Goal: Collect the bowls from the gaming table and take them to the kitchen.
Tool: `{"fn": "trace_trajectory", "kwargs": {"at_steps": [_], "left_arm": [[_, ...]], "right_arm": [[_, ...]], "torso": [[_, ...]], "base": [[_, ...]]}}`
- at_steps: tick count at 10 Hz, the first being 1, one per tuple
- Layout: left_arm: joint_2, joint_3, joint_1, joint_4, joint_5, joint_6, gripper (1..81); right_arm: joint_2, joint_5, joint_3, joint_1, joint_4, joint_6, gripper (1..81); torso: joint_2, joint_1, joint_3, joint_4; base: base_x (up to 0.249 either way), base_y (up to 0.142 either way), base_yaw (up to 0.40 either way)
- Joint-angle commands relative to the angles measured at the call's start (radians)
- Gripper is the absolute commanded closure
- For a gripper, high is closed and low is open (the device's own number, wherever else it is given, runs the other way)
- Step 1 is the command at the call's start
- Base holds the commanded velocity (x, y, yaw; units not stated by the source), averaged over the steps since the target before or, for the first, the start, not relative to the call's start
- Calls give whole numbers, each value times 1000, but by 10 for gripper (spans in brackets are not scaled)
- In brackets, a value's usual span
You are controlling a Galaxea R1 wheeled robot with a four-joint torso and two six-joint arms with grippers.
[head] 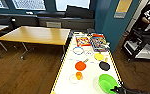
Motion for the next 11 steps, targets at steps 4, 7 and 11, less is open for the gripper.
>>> {"fn": "trace_trajectory", "kwargs": {"at_steps": [4, 7, 11], "left_arm": [[20, 1, -2, 8, 68, 13, 10], [31, 1, -5, 37, 68, 13, 10], [25, 1, -5, 41, 68, 13, 10]], "right_arm": [[-569, -185, 436, 292, -9, 37, 811], [-785, -233, 473, 250, -50, 27, 811], [-842, -240, 308, 22, -53, -95, 811]], "torso": [[-1, 0, 0, 0], [-1, 0, 0, 0], [-1, 0, 0, 0]], "base": [[0, 0, 0], [0, 0, 0], [0, 0, 0]]}}
